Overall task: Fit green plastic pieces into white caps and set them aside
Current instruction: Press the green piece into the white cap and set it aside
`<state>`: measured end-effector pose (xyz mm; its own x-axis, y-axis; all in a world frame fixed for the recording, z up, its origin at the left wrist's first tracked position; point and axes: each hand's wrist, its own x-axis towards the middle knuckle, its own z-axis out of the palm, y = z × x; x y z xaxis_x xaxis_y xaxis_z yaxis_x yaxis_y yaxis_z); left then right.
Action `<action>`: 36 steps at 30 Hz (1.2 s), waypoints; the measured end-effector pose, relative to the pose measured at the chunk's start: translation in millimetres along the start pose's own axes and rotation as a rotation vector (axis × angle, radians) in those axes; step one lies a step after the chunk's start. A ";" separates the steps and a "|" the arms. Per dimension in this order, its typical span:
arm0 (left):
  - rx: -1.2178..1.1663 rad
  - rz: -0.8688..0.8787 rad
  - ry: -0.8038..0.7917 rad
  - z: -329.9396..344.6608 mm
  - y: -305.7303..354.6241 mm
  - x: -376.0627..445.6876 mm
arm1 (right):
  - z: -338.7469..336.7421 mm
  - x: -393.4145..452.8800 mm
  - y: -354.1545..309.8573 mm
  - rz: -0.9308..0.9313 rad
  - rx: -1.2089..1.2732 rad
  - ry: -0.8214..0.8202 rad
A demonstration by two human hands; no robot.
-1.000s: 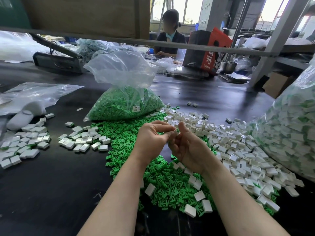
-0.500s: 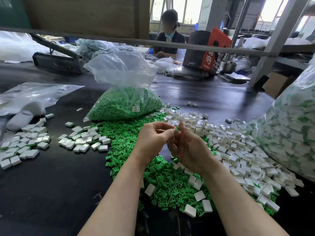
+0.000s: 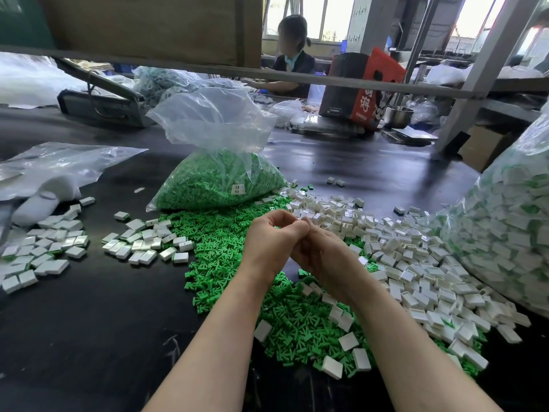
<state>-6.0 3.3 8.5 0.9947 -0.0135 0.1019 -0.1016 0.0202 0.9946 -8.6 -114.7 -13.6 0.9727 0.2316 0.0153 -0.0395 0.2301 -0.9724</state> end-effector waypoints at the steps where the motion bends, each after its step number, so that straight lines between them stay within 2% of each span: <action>1: 0.004 0.006 0.004 0.4 0.0 0.2 | 0.3 -0.3 -0.3 0.000 -0.007 0.004; 14: -0.030 0.008 0.029 5.3 3.9 -4.3 | -4.3 2.4 3.0 -0.025 0.042 -0.050; 28: -0.040 0.004 0.029 5.8 6.1 -8.7 | -4.1 0.7 2.4 -0.027 -0.028 0.016; 36: -0.029 0.013 0.018 4.0 2.7 -6.0 | -8.1 2.9 5.4 -0.048 -0.012 -0.065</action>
<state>-12.3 -0.5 10.7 0.9935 0.0051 0.1140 -0.1141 0.0491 0.9923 -4.2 -120.4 -20.6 0.9563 0.2821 0.0766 0.0098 0.2311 -0.9729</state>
